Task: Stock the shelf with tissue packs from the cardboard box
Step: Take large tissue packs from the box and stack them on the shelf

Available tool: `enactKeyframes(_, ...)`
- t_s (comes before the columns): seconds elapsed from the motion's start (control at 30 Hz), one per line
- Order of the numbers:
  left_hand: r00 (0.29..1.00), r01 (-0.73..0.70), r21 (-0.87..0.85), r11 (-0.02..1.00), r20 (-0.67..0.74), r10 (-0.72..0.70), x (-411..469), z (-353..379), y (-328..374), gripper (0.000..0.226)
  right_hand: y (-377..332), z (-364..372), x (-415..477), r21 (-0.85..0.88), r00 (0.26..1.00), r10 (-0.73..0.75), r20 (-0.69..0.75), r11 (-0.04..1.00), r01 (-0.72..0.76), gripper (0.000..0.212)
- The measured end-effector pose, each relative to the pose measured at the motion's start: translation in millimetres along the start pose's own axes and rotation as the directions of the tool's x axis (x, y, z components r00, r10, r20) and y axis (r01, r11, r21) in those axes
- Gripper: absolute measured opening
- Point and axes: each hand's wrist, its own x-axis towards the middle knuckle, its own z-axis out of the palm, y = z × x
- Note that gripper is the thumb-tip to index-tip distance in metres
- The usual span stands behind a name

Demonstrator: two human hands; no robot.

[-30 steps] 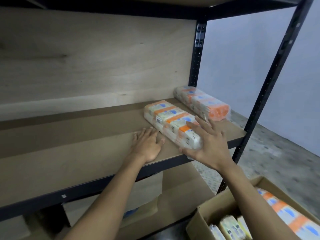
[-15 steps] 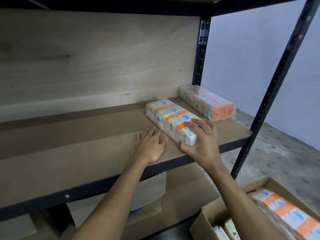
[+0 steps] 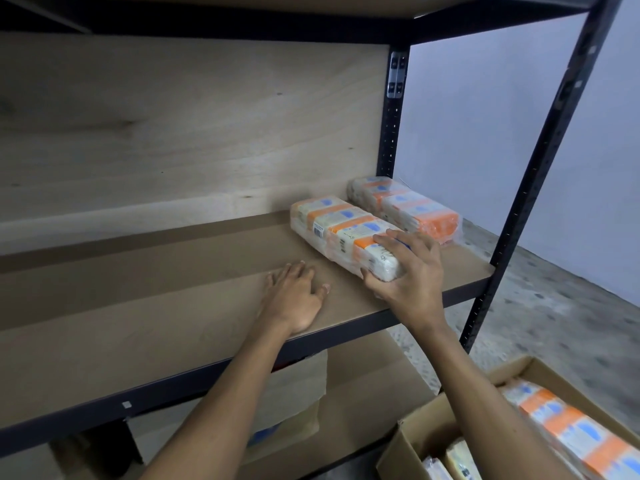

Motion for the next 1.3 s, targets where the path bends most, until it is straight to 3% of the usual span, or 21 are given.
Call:
enactKeyframes(0.4,0.998,-0.05,0.025,0.998,0.046,0.049,30,2,19,0.06,31,-27,51,-0.012,0.992,0.026,-0.122,1.0,-0.028,0.043)
enactKeyframes(0.77,0.99,-0.125,-0.033,0.992,0.065,0.127,80,16,50,0.058,95,-20,97,-0.122,0.993,0.11,-0.046,0.986,-0.115,0.047)
enactKeyframes(1.3,0.992,-0.118,-0.029,0.993,-0.046,0.117,87,27,47,0.054,138,35,116,-0.147,0.991,0.135,0.009,0.98,-0.132,0.05)
